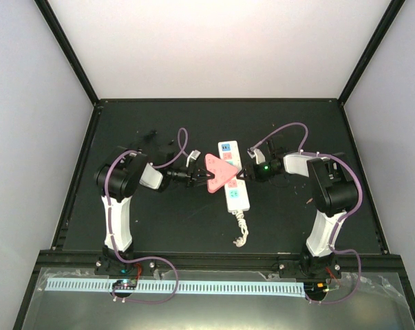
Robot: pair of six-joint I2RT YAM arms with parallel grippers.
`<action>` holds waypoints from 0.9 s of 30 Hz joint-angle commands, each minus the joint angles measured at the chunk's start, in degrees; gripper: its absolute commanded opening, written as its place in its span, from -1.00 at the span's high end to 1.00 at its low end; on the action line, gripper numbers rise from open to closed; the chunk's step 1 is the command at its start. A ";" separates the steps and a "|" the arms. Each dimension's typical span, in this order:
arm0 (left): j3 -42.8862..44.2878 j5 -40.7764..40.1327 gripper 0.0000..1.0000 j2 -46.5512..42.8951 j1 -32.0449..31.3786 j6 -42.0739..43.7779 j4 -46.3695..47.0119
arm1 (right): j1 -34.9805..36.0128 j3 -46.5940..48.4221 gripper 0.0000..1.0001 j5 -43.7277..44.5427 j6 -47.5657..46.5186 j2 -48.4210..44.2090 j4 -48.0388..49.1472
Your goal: Pull the plug off the socket
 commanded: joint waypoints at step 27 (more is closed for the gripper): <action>-1.73 3.98 0.97 -4.48 -2.29 -3.71 14.36 | 0.53 -0.99 0.13 8.85 0.33 4.15 -0.43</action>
